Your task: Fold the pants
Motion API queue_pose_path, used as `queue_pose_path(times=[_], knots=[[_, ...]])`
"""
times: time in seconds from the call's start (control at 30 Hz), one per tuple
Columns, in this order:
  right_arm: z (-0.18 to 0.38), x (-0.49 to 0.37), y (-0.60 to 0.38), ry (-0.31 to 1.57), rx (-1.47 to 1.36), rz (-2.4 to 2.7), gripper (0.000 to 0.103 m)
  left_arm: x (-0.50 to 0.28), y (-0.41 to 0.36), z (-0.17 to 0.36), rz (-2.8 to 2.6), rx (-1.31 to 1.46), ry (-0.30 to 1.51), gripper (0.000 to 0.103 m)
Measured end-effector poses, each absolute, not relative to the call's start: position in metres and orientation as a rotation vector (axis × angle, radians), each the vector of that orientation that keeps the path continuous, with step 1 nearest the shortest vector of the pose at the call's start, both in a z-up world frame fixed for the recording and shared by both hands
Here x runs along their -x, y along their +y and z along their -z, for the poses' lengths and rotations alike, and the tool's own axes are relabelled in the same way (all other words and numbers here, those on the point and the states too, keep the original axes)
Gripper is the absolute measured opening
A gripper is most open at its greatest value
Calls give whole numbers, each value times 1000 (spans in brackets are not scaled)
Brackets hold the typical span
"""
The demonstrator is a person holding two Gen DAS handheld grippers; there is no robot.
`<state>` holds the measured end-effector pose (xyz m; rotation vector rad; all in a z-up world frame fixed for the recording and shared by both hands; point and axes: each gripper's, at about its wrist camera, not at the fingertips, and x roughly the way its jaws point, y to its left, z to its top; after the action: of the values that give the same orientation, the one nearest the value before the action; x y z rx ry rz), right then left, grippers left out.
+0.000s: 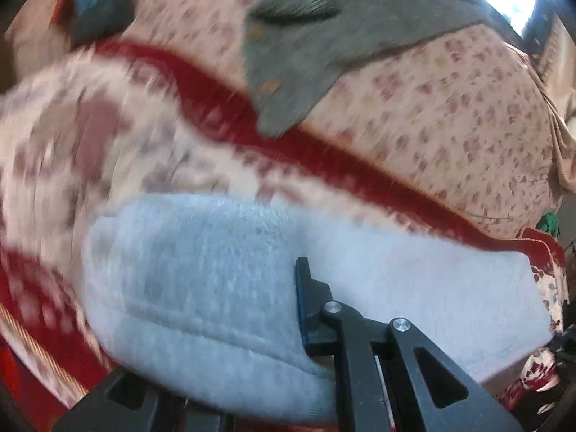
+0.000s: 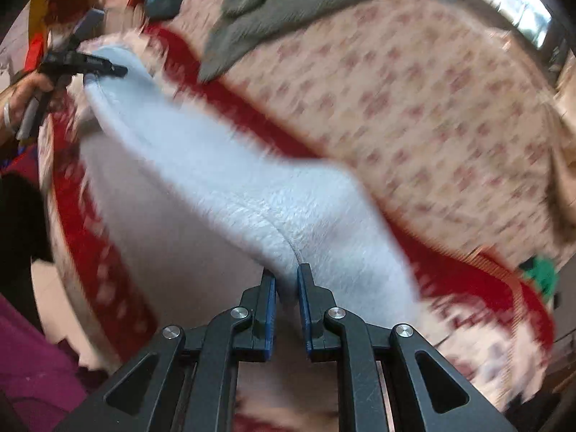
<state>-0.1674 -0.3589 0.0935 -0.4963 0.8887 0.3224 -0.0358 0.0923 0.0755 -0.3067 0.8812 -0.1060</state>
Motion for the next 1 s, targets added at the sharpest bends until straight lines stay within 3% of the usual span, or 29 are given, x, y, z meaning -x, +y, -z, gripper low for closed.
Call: queue_pose_path(times=[0.2, 0.27, 0.3, 0.33, 0.37, 0.57, 0.8, 0.87, 0.93, 1.0], knots=[[-70, 180, -359, 931, 434, -307, 12, 64, 102, -58, 134, 373, 872, 12], [-68, 186, -360, 943, 427, -307, 12, 64, 102, -55, 122, 365, 876, 30], [-66, 188, -359, 948, 435, -309, 12, 62, 104, -53, 116, 374, 883, 59], [-61, 190, -358, 958, 439, -305, 12, 60, 109, -51, 110, 394, 885, 77], [-57, 191, -357, 968, 440, -304, 12, 61, 115, -49, 97, 426, 874, 78], [-37, 192, -351, 984, 486, -281, 13, 77, 166, -41, 11, 605, 846, 79], [-35, 187, -352, 982, 461, -274, 17, 70, 180, -38, -24, 588, 862, 79], [-34, 186, -353, 982, 454, -271, 18, 61, 181, -42, -15, 586, 837, 72], [-34, 186, -352, 985, 462, -267, 18, 51, 177, -49, 5, 559, 832, 50], [-34, 184, -351, 997, 463, -263, 17, 42, 170, -58, 35, 510, 826, 46]])
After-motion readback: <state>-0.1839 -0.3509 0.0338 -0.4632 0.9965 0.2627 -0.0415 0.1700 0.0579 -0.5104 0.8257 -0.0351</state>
